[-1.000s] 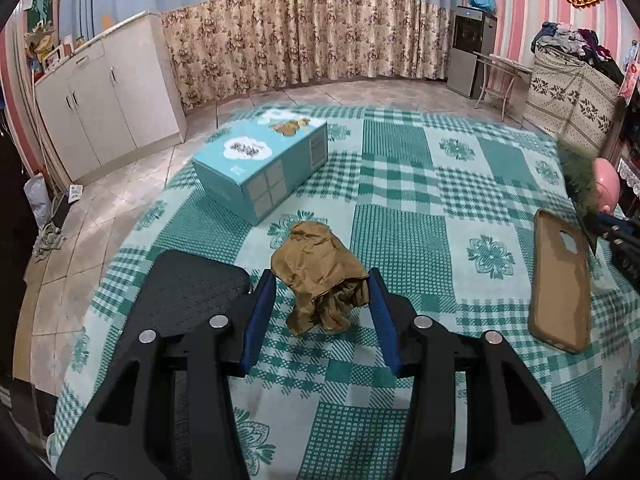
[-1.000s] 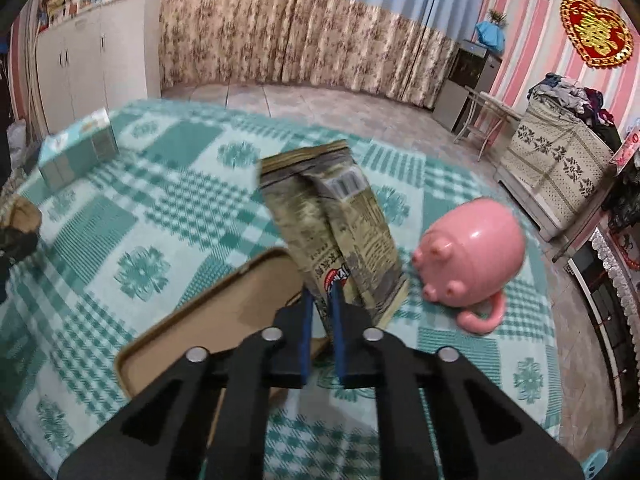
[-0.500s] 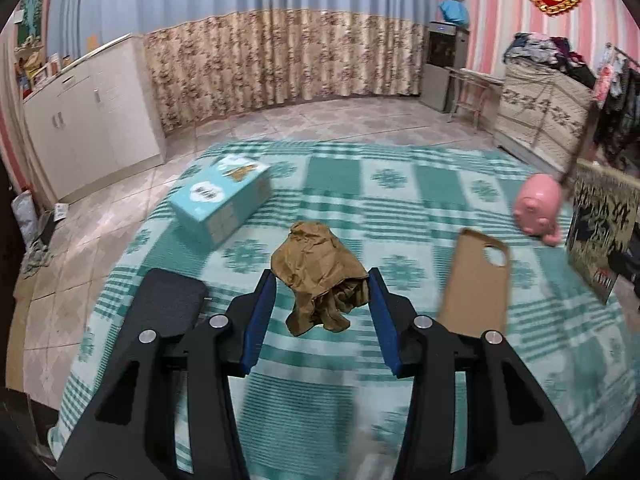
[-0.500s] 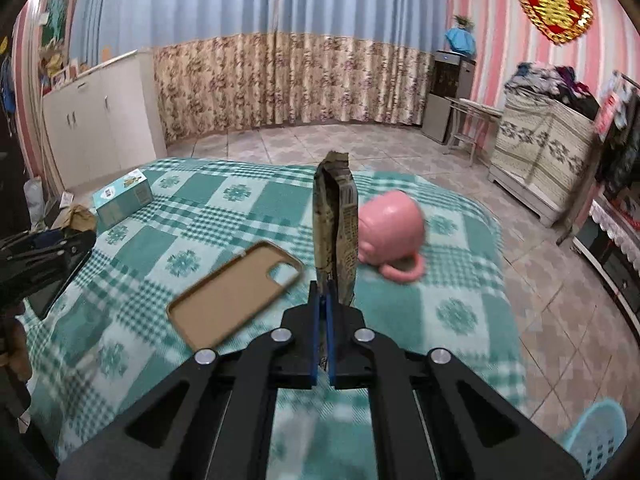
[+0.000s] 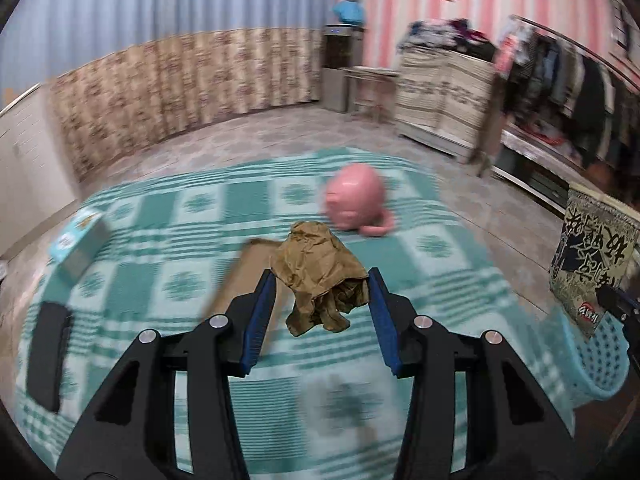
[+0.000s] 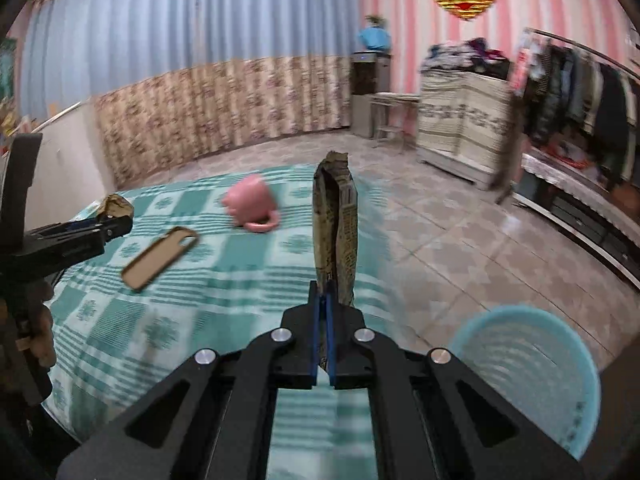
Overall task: Collect trash
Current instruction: 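Carry the brown cloth and snack packet toward the blue basket, then open the left gripper dropping the cloth while the right gripper drops the packet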
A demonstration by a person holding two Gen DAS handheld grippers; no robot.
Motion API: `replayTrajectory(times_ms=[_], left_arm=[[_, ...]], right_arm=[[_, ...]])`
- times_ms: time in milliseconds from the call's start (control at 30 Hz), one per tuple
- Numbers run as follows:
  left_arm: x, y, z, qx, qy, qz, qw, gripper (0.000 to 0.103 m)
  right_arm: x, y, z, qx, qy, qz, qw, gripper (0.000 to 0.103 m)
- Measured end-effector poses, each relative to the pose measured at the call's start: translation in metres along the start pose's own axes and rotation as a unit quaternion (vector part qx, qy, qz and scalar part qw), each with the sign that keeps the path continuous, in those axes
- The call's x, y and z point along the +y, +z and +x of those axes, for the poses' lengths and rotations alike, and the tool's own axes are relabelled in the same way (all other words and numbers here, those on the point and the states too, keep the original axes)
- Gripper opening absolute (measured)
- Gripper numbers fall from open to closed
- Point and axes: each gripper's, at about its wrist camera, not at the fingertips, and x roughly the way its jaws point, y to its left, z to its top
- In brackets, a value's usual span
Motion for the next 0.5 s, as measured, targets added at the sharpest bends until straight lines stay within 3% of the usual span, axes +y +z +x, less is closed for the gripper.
replayTrajectory(times_ms=[100,200,300,500], left_arm=[[-0.044,0.001,0.004,0.000,-0.035,0.034,0.9988,0.046],[-0.094,0.000,0.014,0.022,-0.113,0.057,0.9917,0.046],[-0.157,-0.005,0.020,0.018,-0.144,0.121,0.9819,0.046],[-0.237,-0.017,0.025,0.019,-0.205,0.167,0.9642,0.046]], right_arm=[[-0.038,-0.009,-0.019,-0.003,-0.029,0.027,0.999,0.003],[-0.078,-0.022,-0.033,-0.001,-0.063,0.054,0.997,0.003],[-0.107,-0.033,-0.042,0.004,-0.086,0.073,0.994,0.003],[-0.148,-0.054,-0.044,0.022,-0.117,0.104,0.987,0.003]])
